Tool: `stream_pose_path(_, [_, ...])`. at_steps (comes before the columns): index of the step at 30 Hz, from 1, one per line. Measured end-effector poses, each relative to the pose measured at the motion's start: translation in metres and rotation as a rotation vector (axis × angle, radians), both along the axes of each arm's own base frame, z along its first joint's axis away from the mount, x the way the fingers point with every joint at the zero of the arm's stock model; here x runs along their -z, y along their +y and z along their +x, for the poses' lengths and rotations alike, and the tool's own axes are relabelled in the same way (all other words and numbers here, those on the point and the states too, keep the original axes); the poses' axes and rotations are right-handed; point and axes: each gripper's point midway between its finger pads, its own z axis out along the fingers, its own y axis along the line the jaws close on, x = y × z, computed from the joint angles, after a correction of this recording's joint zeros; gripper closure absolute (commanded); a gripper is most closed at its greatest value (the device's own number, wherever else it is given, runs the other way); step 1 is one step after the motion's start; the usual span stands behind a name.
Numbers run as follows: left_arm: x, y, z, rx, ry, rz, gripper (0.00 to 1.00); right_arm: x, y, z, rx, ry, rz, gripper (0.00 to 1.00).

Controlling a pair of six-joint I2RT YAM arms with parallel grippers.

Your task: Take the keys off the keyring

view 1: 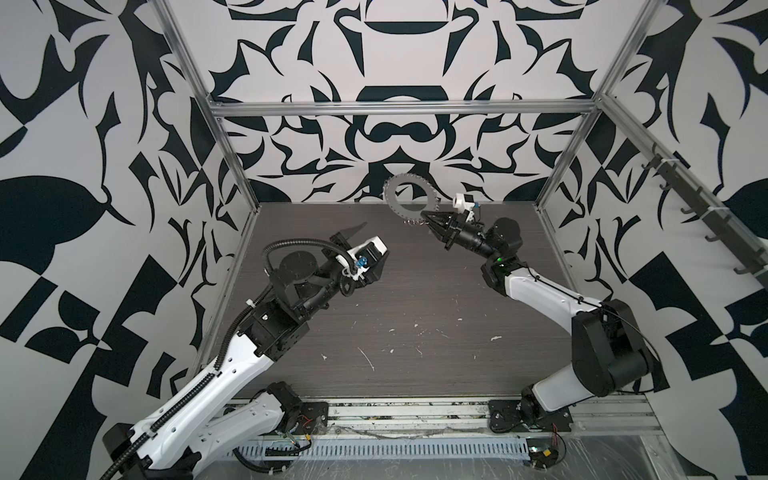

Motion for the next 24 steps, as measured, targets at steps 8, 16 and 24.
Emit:
stream_pose_path(8, [-0.002,-0.028,0.015,0.047,0.365,-0.223,0.18,0.085,-0.005,-0.024,-0.033,0.076,-0.376,1.0])
stream_pose_path(16, [0.056,-0.054,0.038,0.0,0.743,-0.371,0.19,0.107,-0.021,-0.049,-0.036,-0.075,-0.71,1.0])
stream_pose_path(24, [0.039,-0.054,0.07,-0.059,0.965,-0.579,0.18,0.104,-0.04,-0.065,-0.001,-0.373,-1.009,1.0])
